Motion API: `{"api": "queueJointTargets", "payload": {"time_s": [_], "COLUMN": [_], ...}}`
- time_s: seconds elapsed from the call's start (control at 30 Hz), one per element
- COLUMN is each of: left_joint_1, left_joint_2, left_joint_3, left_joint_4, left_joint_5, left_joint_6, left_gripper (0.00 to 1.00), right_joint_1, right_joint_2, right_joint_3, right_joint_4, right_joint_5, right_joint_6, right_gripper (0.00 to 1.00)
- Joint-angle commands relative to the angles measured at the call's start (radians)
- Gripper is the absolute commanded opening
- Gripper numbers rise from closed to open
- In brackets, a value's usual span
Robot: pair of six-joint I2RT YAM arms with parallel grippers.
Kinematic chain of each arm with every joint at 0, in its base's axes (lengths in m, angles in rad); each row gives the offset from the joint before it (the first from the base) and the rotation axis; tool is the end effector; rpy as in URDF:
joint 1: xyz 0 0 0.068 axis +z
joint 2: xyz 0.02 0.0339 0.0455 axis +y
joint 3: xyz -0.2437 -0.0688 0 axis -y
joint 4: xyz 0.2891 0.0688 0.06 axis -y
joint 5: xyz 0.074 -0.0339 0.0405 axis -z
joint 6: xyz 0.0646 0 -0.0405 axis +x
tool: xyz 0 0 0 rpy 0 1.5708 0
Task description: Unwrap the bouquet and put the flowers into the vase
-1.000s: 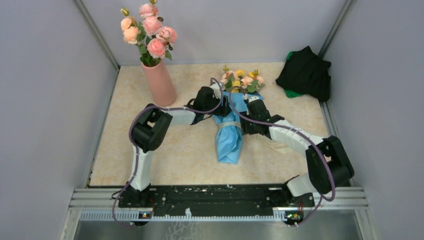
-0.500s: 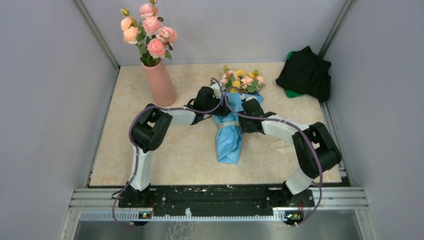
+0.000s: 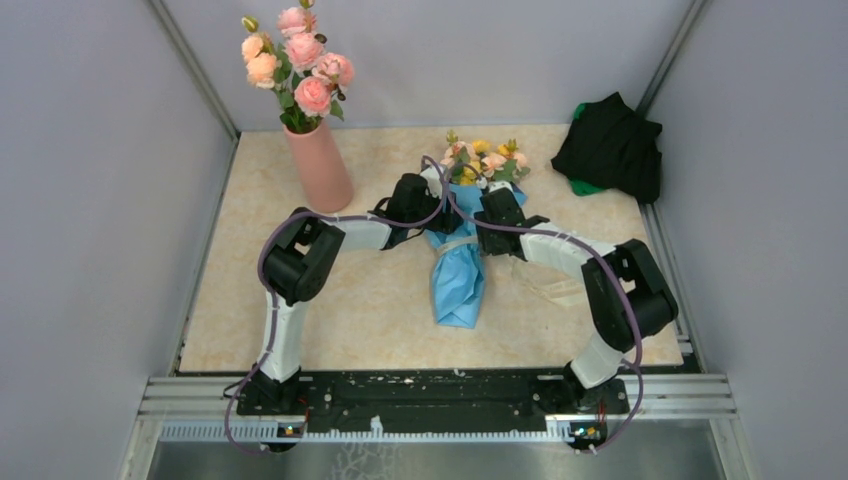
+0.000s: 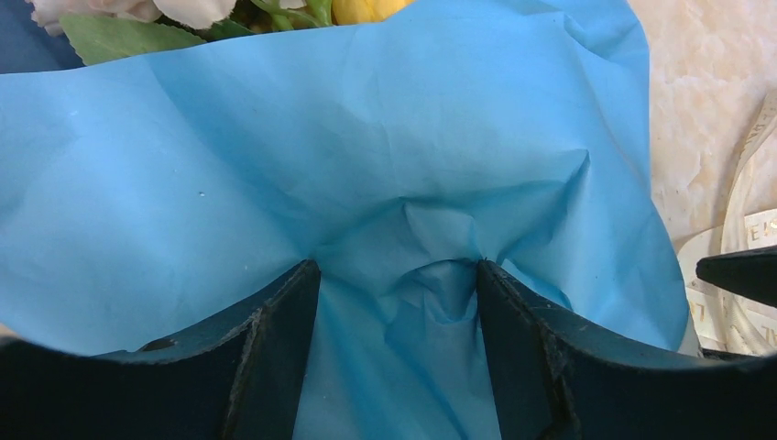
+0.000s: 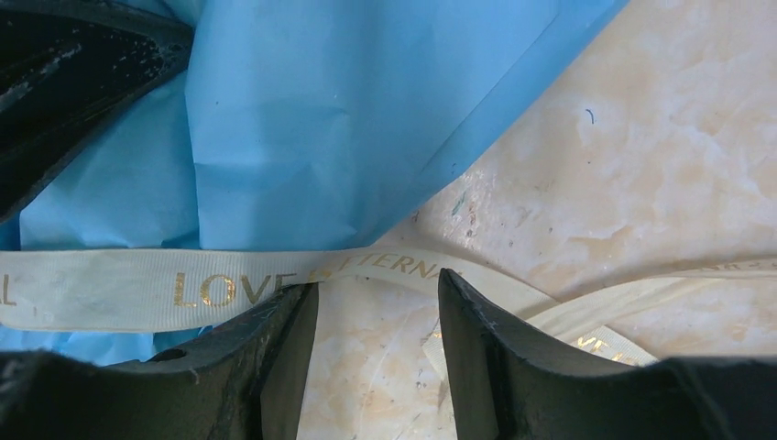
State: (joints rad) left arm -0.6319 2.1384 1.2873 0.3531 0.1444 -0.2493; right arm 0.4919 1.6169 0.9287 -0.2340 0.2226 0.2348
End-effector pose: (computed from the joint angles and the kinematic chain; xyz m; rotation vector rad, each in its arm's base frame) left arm 0.4043 -0.3075 0.0752 0.4960 2.0782 -0.6809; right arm 0.3376 0.1647 0.1105 -0.2237 2.4513 0.0369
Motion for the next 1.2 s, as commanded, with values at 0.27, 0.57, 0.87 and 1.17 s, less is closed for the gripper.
{"api": "queueJointTargets", "payload": {"time_s": [0.27, 0.57, 0.87, 1.17], "left_joint_1": [0.006, 0.005, 0.006, 0.005], "left_joint_2": [0.012, 0.012, 0.005, 0.008], "left_joint_3": [-0.043, -0.043, -0.046, -0.045], "left_joint_4": [-0.094, -0.09, -0.088, -0.088], "left_joint_5": [0.01, 0.021, 0.019, 0.023], "left_joint_6": [0.027, 0.025, 0.025, 0.025], "left_gripper": [0.7, 0.7, 0.7, 0.7], "right_joint_1": [-0.028, -0.068, -0.12, -0.136], "right_joint_2": [0.095, 0.161, 0.198, 0.193], "right_joint_3": [0.124, 0.181, 0.176, 0.122], "right_joint_4": [0.03, -0.004, -0.027, 0.009], "right_joint_5": [0.123, 0.179, 0.152, 0.076], "right_joint_6": [-0.037, -0.027, 0.015, 0.022], "right_gripper": [0.5, 0.5, 0.57, 0.0]}}
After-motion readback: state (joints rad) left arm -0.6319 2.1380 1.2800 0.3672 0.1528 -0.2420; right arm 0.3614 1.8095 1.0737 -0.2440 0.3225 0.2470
